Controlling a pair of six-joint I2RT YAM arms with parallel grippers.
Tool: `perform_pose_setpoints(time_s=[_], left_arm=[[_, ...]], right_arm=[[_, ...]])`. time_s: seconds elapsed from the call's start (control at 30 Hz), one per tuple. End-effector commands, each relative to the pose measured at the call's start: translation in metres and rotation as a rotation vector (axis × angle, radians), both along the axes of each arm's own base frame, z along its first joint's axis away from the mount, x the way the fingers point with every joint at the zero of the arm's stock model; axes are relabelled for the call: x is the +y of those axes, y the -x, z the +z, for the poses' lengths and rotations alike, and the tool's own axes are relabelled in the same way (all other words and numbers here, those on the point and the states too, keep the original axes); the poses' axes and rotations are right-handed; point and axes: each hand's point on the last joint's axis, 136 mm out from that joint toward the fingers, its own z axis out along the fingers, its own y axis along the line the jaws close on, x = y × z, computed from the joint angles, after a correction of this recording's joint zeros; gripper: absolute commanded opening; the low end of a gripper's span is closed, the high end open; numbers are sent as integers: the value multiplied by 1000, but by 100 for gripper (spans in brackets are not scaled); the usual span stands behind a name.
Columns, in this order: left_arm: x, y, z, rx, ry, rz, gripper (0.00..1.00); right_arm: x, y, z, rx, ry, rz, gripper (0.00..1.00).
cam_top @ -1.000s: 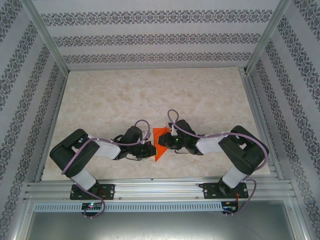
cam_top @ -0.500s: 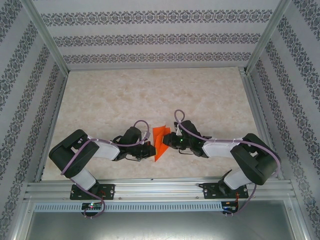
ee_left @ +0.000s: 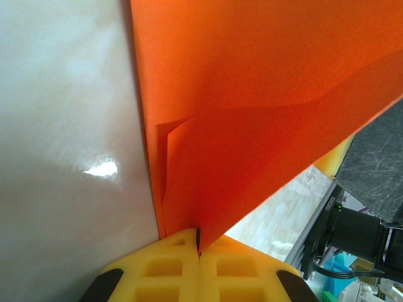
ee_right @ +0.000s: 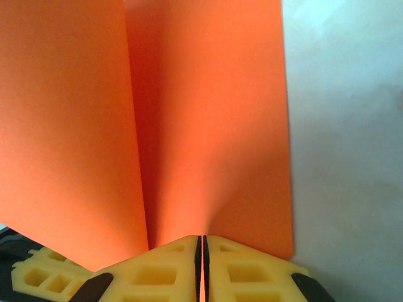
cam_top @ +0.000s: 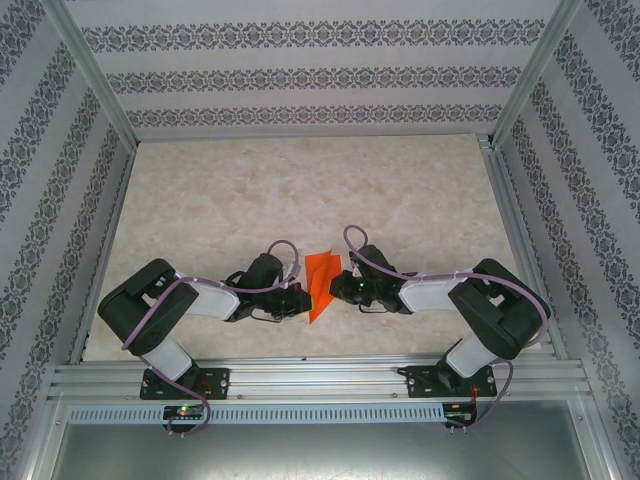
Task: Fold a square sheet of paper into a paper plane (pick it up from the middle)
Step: Fourth fold the wing at the center of the table.
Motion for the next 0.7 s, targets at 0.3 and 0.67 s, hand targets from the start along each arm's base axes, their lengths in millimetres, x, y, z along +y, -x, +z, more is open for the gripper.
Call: perform_pose_setpoints(time_s=[0.3,0.67], left_arm=[[35,27,-38,137,-177,-76,0],[33,22,-40,137,-152,-31,0]], right_arm=[[-22,7,7,-35,100,-37,14],[36,4,74,-156,-124,153,16]])
